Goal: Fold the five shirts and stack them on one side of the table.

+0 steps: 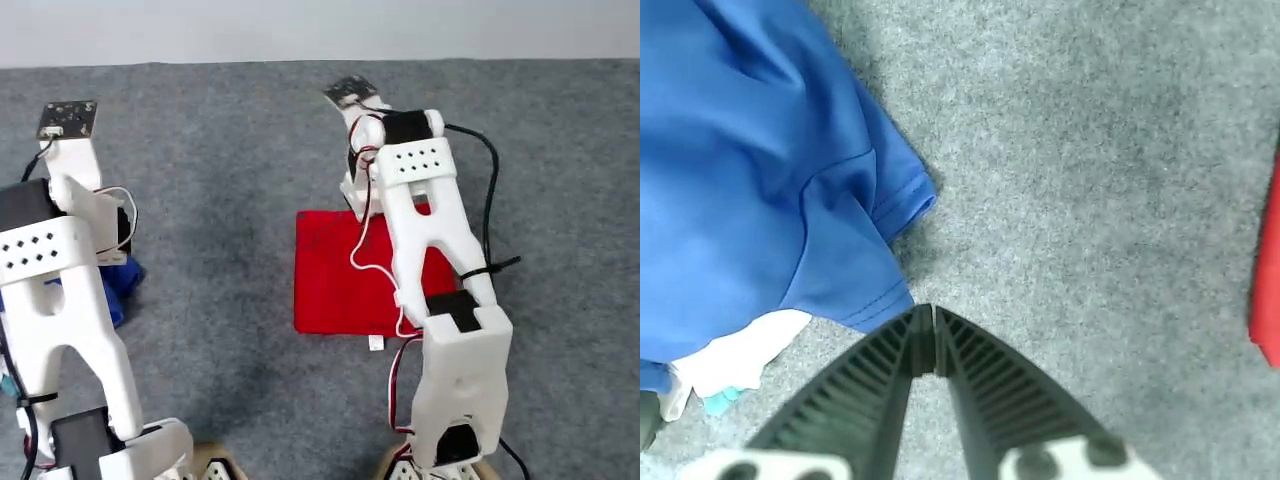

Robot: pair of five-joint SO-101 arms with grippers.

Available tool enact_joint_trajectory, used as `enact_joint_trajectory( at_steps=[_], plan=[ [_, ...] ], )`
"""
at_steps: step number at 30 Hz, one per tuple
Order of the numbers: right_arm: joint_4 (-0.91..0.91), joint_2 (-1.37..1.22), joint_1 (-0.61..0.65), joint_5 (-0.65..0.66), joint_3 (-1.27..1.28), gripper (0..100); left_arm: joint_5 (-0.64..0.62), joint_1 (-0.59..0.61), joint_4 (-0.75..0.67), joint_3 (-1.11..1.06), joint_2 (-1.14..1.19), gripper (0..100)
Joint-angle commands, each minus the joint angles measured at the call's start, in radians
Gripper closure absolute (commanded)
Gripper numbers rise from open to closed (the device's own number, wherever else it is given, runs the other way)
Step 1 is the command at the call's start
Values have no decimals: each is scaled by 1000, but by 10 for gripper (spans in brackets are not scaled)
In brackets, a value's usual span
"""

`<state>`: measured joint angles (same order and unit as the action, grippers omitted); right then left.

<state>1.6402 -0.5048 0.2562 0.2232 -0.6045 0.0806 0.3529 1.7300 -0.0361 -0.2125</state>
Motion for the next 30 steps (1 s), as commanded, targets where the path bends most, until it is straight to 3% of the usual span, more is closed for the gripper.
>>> enact_joint_trajectory(
  at_steps=[1, 4, 6, 13, 30],
  plan=[
    [51, 59, -50, -129, -46, 877, 14, 2, 5, -1, -28, 964],
    [61, 13, -77, -282, -46, 728, 15, 2, 5, -1, -28, 942],
    [64, -30, -91, -353, -46, 681, 15, 2, 2, -1, -28, 938],
    [65, -145, -134, -414, -48, 674, 83, 2, 6, -1, -29, 939],
    [127, -325, -151, -417, -52, 681, 80, 3, 8, -1, -29, 942]
  ],
)
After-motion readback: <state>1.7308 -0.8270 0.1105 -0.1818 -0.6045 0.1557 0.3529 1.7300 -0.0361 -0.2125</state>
